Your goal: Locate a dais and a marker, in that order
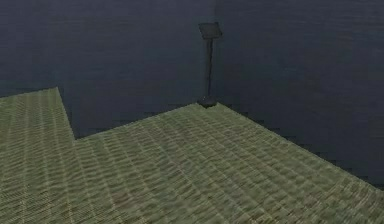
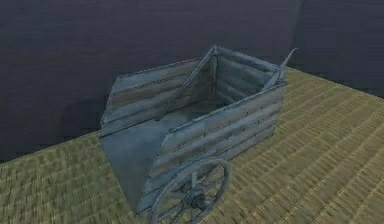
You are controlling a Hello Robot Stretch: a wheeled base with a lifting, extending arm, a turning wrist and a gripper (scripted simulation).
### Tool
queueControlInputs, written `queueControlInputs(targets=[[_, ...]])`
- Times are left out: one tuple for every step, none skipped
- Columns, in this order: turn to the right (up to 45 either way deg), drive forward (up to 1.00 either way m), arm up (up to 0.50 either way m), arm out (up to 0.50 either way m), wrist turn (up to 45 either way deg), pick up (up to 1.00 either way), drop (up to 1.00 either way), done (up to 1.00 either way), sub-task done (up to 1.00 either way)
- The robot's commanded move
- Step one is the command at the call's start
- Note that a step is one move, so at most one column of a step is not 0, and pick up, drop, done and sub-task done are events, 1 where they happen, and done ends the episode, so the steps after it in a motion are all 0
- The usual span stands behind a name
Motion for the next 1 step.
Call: queueControlInputs(targets=[[0.0,1.00,0.00,0.00,0.0,0.00,0.00,0.00,0.00]])
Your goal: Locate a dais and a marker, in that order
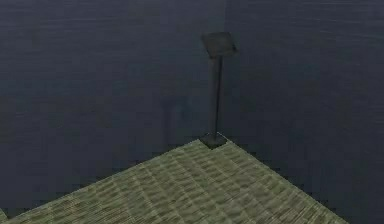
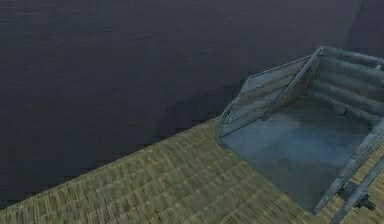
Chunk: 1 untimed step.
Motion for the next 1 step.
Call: queueControlInputs(targets=[[0.0,1.00,0.00,0.00,0.0,0.00,0.00,0.00,0.00]])
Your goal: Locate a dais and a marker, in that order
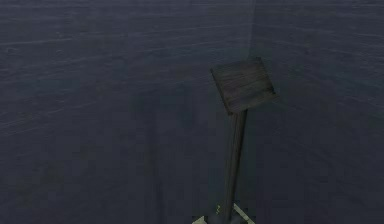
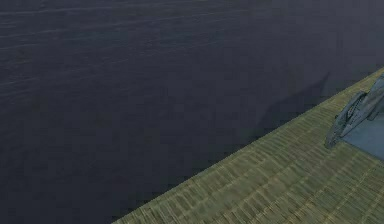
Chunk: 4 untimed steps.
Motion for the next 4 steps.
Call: queueControlInputs(targets=[[9.0,0.00,0.00,0.00,0.0,0.00,0.00,0.00,0.00],[0.0,0.05,0.00,0.00,0.0,0.00,0.00,0.00,0.00],[0.0,0.00,0.00,0.00,0.0,0.00,0.00,0.00,1.00],[45.0,0.00,0.00,0.00,0.0,0.00,0.00,0.00,0.00]])
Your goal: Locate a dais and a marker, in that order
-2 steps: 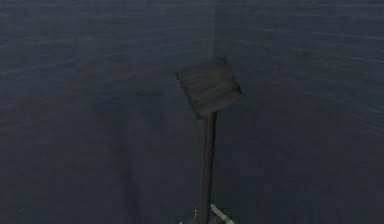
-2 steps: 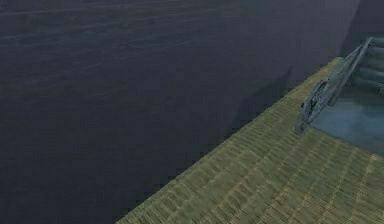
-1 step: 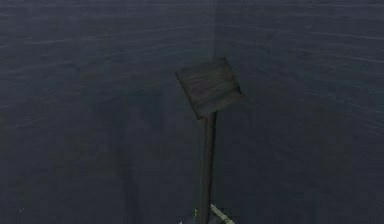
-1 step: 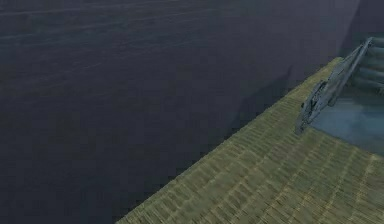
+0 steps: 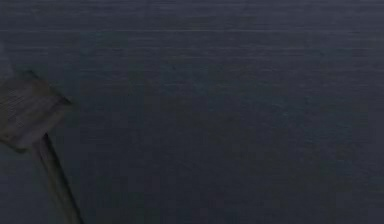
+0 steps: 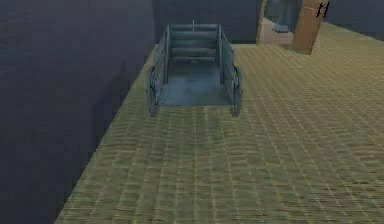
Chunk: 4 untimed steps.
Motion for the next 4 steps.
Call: queueControlInputs(targets=[[45.0,0.00,0.00,0.00,0.0,0.00,0.00,0.00,0.00],[45.0,0.00,0.00,0.00,0.0,0.00,0.00,0.00,0.00],[33.0,0.00,0.00,0.00,0.0,0.00,0.00,0.00,0.00],[3.0,0.00,0.00,0.00,0.0,0.00,0.00,0.00,0.00]])
